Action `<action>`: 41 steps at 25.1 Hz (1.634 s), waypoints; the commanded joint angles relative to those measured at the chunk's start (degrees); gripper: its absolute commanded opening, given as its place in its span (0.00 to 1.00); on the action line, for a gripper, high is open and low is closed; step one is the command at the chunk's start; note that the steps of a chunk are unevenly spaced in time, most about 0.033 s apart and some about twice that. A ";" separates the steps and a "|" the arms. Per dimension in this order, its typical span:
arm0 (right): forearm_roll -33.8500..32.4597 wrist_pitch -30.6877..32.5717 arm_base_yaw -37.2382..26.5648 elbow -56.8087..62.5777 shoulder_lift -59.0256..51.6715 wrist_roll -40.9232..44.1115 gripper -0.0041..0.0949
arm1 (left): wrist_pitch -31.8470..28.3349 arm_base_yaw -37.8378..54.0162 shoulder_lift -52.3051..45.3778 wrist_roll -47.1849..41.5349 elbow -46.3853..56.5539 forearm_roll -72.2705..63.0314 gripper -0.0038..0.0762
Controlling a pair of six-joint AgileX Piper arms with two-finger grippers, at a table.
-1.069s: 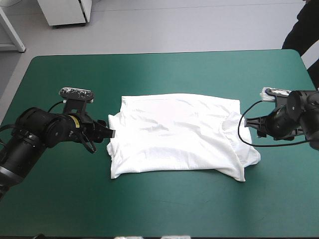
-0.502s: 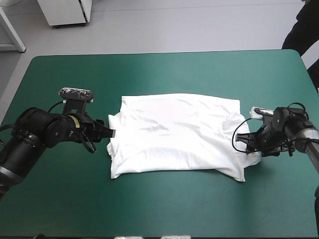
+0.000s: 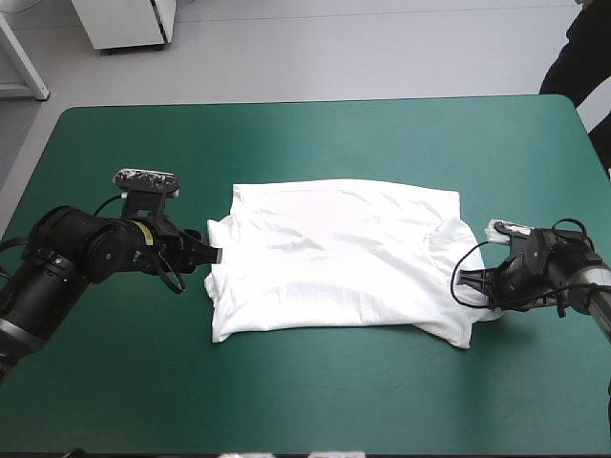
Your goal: Fold the cloth
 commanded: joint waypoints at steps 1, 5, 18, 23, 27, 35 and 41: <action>4.35 -0.45 0.02 -0.51 -0.11 0.15 0.03 | -2.41 -0.15 -0.99 -0.57 -1.89 -0.89 0.55; 10.56 1.93 0.23 -4.77 -0.97 -3.40 0.02 | -2.41 -0.15 -0.99 -0.57 -1.89 -0.92 0.55; 12.70 -1.84 17.11 -14.44 -0.83 0.23 0.02 | -2.82 -0.15 -0.99 -0.57 -1.89 -0.92 0.55; 15.44 -2.21 20.35 -14.46 6.34 -0.69 0.02 | -3.14 -0.15 -0.99 -0.57 -1.89 -0.92 0.55; 17.74 -2.74 22.48 -14.58 8.97 -3.39 0.02 | -3.14 -0.15 -0.99 -0.57 -1.89 -0.92 0.55; 18.09 3.36 23.76 -17.72 9.00 -5.22 0.30 | -3.14 -0.15 -0.99 -0.57 -1.89 -1.39 0.55; 11.22 5.25 23.76 -20.05 3.72 0.17 0.50 | -2.36 -0.15 -0.99 -0.57 -1.89 -1.78 0.55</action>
